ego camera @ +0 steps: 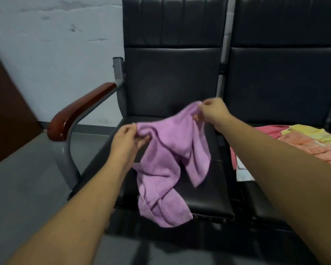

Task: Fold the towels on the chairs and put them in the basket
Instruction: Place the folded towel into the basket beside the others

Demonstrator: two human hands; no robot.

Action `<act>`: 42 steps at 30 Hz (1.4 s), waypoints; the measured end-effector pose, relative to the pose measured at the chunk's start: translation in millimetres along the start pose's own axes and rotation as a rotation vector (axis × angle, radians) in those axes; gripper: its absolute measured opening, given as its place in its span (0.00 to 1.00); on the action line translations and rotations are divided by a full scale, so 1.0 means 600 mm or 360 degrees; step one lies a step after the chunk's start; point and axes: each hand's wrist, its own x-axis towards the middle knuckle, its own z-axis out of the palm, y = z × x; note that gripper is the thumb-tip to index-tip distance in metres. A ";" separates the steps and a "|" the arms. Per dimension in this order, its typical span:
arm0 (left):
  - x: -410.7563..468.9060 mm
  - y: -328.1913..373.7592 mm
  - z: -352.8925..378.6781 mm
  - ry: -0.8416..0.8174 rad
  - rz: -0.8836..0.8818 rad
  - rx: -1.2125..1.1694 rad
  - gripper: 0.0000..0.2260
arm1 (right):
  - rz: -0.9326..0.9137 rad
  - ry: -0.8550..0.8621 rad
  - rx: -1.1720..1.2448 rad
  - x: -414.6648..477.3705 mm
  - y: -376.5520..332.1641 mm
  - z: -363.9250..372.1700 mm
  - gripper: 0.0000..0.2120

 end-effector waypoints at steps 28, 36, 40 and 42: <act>-0.078 -0.057 -0.040 -0.0717 -0.0719 0.1847 0.11 | 0.0879 -0.0451 0.0853 -0.202 0.139 0.114 0.02; -0.023 -0.076 -0.062 -0.0198 -0.0318 0.1974 0.20 | 0.1158 -0.0712 0.0851 -0.176 0.150 0.106 0.07; 0.001 -0.093 -0.062 -0.0072 -0.0282 0.2060 0.31 | 0.1106 -0.0653 0.0854 -0.166 0.150 0.112 0.09; 0.009 -0.100 -0.056 -0.0061 -0.0296 0.1872 0.32 | 0.1084 -0.0623 0.0870 -0.164 0.151 0.108 0.05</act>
